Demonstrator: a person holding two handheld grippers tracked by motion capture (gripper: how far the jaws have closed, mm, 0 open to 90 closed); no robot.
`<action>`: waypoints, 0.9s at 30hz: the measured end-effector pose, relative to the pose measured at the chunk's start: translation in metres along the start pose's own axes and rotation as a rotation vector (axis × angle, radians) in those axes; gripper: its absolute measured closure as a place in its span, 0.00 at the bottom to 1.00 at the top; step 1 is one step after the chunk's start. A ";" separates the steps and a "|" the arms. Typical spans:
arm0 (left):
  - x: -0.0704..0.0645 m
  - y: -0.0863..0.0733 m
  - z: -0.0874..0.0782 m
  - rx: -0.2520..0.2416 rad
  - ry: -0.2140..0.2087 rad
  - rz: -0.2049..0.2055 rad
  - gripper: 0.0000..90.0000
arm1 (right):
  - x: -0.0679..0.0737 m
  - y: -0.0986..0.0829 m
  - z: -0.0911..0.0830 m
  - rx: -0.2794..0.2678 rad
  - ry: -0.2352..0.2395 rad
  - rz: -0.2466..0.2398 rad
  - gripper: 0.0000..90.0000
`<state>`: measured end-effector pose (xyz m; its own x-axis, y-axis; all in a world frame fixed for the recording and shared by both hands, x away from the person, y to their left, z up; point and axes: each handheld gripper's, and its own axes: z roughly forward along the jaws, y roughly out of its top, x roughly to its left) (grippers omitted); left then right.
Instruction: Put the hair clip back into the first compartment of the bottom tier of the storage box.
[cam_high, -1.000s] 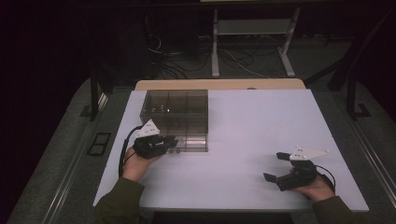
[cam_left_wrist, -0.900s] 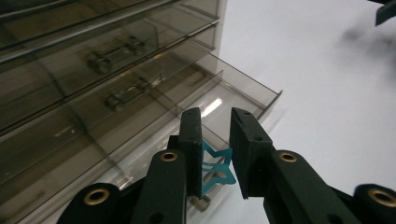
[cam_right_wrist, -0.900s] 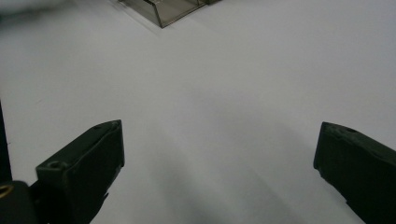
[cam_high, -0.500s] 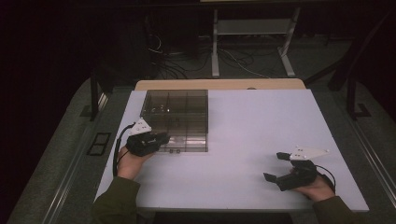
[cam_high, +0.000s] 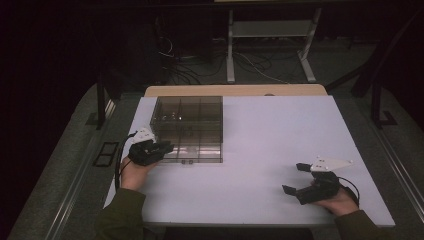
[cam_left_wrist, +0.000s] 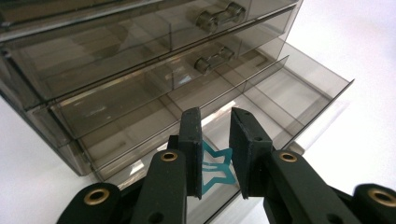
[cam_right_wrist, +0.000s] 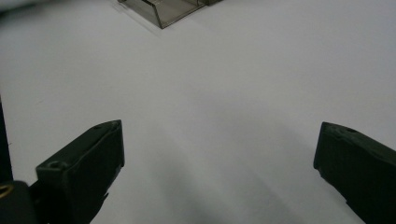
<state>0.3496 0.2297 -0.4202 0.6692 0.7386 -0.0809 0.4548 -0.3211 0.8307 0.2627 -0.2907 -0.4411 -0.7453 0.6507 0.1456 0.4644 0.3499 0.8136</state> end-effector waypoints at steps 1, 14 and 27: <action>0.001 -0.001 0.000 0.004 0.001 0.001 0.82 | 0.000 0.000 0.000 -0.001 0.000 0.000 0.01; 0.008 -0.007 0.012 0.053 0.021 -0.010 0.82 | 0.000 0.000 0.000 0.001 0.001 -0.002 0.01; 0.011 -0.010 0.021 0.099 0.032 -0.001 0.82 | 0.001 0.000 0.000 0.005 0.000 -0.002 0.01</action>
<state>0.3646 0.2292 -0.4408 0.6499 0.7574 -0.0627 0.5125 -0.3758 0.7721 0.2623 -0.2904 -0.4413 -0.7461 0.6501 0.1441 0.4652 0.3541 0.8113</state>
